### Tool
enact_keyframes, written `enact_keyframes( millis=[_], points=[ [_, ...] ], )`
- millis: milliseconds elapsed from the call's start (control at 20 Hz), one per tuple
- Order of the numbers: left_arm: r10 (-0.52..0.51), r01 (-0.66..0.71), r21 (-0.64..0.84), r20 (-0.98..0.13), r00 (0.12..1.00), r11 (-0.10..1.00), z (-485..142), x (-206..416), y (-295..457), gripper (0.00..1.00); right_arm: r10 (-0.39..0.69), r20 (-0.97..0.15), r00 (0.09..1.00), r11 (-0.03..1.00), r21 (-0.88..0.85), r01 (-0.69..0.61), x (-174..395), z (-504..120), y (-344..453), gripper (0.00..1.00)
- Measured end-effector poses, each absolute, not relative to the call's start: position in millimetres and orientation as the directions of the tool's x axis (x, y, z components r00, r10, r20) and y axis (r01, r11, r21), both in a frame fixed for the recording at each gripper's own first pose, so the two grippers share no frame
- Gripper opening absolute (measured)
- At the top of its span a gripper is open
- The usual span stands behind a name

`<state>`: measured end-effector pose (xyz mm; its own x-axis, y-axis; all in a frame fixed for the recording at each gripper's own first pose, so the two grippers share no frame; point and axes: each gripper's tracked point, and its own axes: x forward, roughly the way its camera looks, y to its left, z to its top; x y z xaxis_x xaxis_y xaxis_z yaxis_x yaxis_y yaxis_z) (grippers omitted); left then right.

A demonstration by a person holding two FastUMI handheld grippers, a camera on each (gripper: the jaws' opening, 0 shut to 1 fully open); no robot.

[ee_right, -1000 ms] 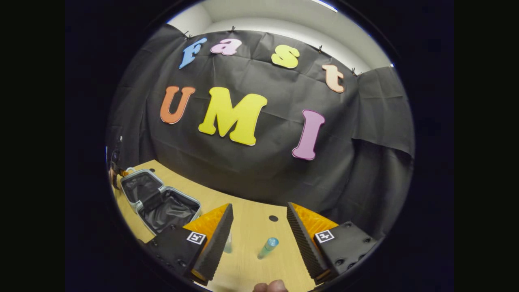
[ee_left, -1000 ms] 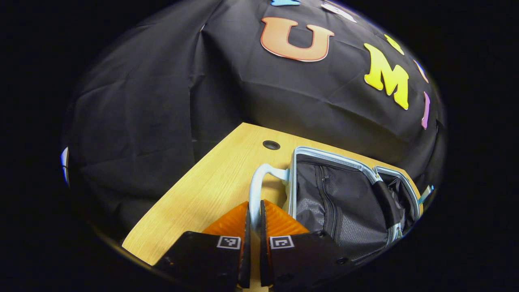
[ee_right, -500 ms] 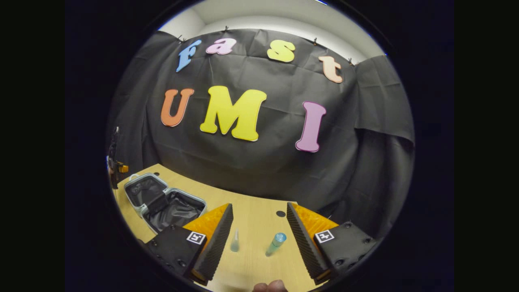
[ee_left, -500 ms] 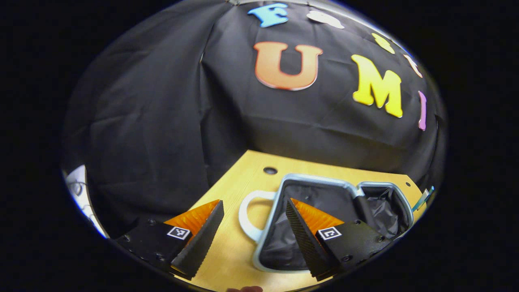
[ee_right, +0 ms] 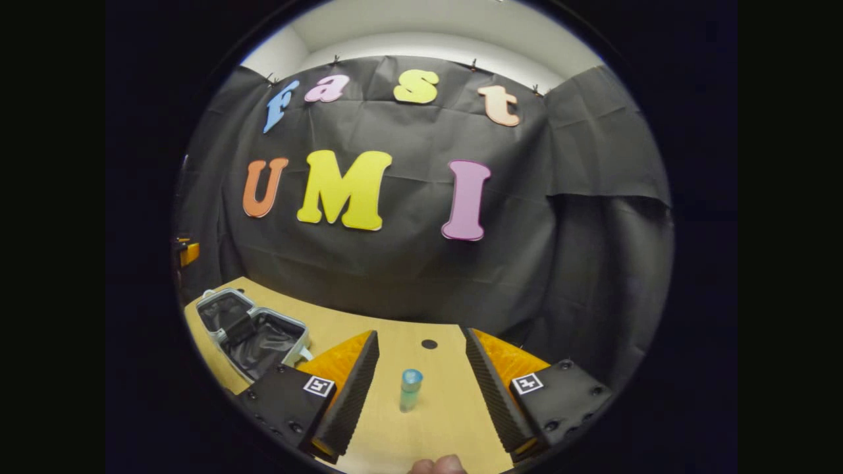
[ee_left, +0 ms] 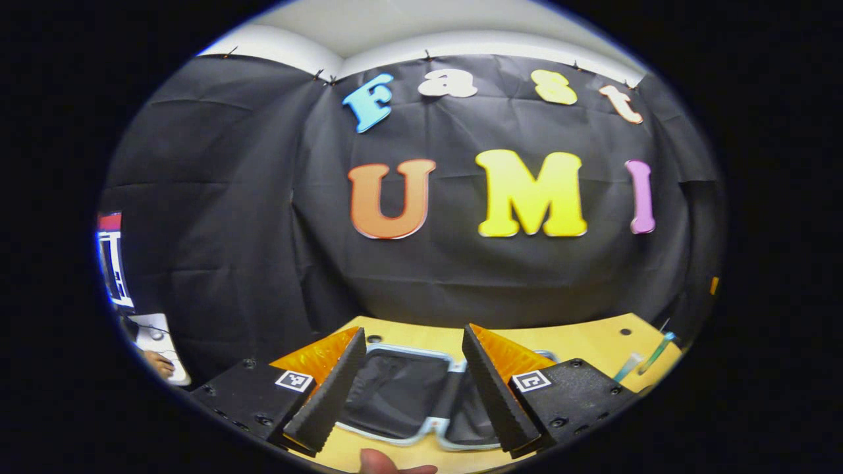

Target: First open the suitcase, pack the skin care products into it, and then close the suitcase.

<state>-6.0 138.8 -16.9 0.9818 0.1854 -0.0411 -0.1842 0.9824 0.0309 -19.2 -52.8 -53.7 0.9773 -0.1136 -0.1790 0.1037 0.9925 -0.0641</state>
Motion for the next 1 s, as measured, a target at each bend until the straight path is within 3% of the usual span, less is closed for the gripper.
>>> enact_keyframes(
  millis=[50, 250, 350, 500, 1000],
  points=[
    [0.137, -0.134, 0.055, -0.054, 0.989, 0.989, -23, -9, 103, 0.94, -0.113, -0.183, 0.977, 0.993, -0.055, 0.105, -22, -58, -62, 0.79],
    [-0.044, 0.047, 0.033, -0.107, 0.993, 0.998, -50, -9, -17, 0.96, -0.098, -0.202, 0.974, 0.995, -0.030, 0.093, -35, -77, -97, 0.79],
    [-0.093, 0.098, 0.031, -0.130, 0.987, 0.995, -64, -8, -65, 1.00, -0.090, -0.222, 0.971, 0.996, -0.021, 0.087, -42, -88, -113, 0.79],
    [-0.176, 0.174, -0.029, -0.153, 0.972, 0.984, -94, -11, -126, 0.97, -0.095, -0.263, 0.960, 0.995, -0.033, 0.089, -50, -107, -139, 0.79],
    [-0.128, 0.154, 0.053, -0.332, 0.935, 0.987, -194, 23, -175, 0.98, -0.074, -0.340, 0.937, 0.997, -0.059, 0.058, -59, -138, -165, 0.79]
  ],
)
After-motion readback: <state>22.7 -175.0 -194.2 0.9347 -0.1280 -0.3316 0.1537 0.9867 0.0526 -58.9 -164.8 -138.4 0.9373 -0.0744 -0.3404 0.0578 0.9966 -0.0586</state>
